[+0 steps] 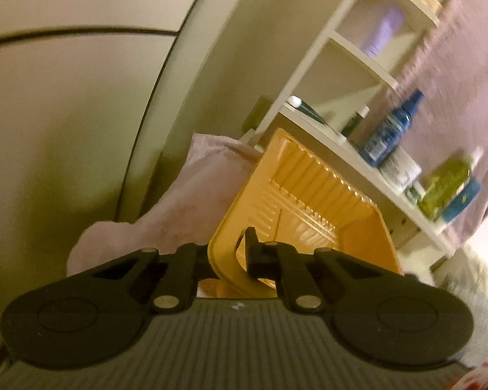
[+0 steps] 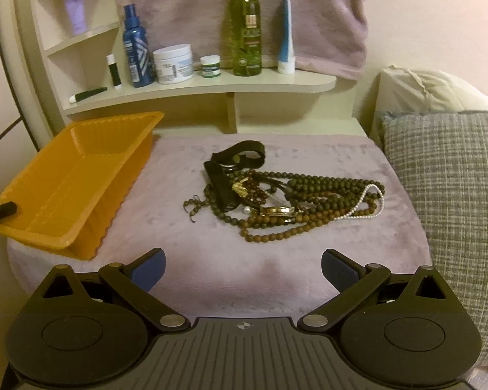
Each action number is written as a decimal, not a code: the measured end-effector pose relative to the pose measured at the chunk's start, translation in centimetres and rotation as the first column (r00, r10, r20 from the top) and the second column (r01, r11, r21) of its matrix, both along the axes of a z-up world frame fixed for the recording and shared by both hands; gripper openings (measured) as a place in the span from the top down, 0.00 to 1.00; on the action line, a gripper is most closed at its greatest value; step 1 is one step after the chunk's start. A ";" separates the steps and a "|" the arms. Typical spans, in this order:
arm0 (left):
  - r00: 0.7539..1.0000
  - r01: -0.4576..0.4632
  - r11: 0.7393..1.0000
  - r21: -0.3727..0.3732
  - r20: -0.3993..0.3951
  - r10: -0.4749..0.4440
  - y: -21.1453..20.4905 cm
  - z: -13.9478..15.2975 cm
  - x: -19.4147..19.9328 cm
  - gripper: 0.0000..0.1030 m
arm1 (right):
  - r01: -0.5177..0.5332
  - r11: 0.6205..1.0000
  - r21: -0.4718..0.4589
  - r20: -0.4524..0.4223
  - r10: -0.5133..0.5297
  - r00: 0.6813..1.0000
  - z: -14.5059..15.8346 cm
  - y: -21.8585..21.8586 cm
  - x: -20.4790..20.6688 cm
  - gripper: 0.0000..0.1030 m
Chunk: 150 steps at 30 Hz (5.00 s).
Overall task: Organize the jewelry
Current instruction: 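Grasp the orange tray rim with the left gripper and tilt it up, then grasp the black watch from the jewelry pile with the right gripper while the left holds the tray tilted, then carry the black watch into the orange tray and open the right gripper, then grasp a small brown bead bracelet from the pile with the right gripper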
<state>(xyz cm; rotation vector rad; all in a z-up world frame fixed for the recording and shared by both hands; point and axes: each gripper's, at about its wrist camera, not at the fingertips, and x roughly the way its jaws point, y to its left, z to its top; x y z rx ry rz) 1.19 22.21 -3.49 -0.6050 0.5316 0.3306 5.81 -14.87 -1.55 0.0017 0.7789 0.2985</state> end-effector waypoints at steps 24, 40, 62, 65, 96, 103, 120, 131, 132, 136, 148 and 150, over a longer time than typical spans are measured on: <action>0.993 0.094 0.898 0.431 -0.106 -0.053 -8.9 5.7 0.4 0.92 | 0.033 0.996 0.084 0.092 -0.041 0.995 -2.5 -7.0 3.9 0.31; 0.989 0.108 0.878 0.466 -0.142 -0.047 -9.8 6.3 1.3 0.92 | -0.244 0.949 -0.198 0.073 0.262 0.962 -4.8 -1.3 10.3 0.81; 0.982 0.157 0.874 0.459 -0.166 -0.089 -9.8 6.3 1.7 0.92 | -0.286 0.958 -0.035 0.194 0.287 0.938 1.7 1.0 7.4 0.92; 0.981 0.161 0.876 0.454 -0.171 -0.092 -9.7 6.2 1.7 0.92 | -0.329 0.943 0.040 0.179 0.317 0.931 2.4 2.9 7.0 0.92; 0.980 0.166 0.890 0.424 -0.170 -0.102 -9.2 6.0 1.4 0.93 | -0.345 0.908 0.238 0.135 0.321 0.937 0.7 4.7 5.8 0.58; 0.982 0.154 0.890 0.429 -0.166 -0.089 -8.7 6.0 1.3 0.93 | -0.316 0.944 0.098 0.128 0.303 0.944 -1.7 2.8 5.8 0.61; 0.981 0.157 0.885 0.438 -0.170 -0.091 -9.0 6.1 1.2 0.93 | -0.296 0.955 0.004 0.051 0.295 0.954 -5.1 5.7 6.7 0.79; 0.982 0.153 0.886 0.437 -0.169 -0.086 -9.0 6.0 1.2 0.93 | -0.279 0.960 0.013 0.031 0.278 0.960 -5.7 6.1 7.0 0.94; 0.982 0.152 0.886 0.439 -0.169 -0.085 -9.0 6.0 1.1 0.93 | -0.277 0.961 0.017 0.032 0.276 0.961 -5.6 6.0 7.0 0.95; 0.983 0.147 0.885 0.443 -0.167 -0.080 -8.8 6.1 1.2 0.93 | -0.269 0.963 0.013 0.048 0.268 0.962 -5.1 5.7 6.8 0.96; 0.984 0.149 0.883 0.445 -0.155 -0.088 -8.6 6.4 1.5 0.93 | -0.233 0.973 0.009 0.148 0.229 0.962 -1.0 3.1 6.5 0.97; 0.984 0.148 0.885 0.441 -0.155 -0.087 -8.5 6.4 1.4 0.93 | -0.226 0.974 0.007 0.161 0.222 0.962 -0.3 2.9 6.5 0.97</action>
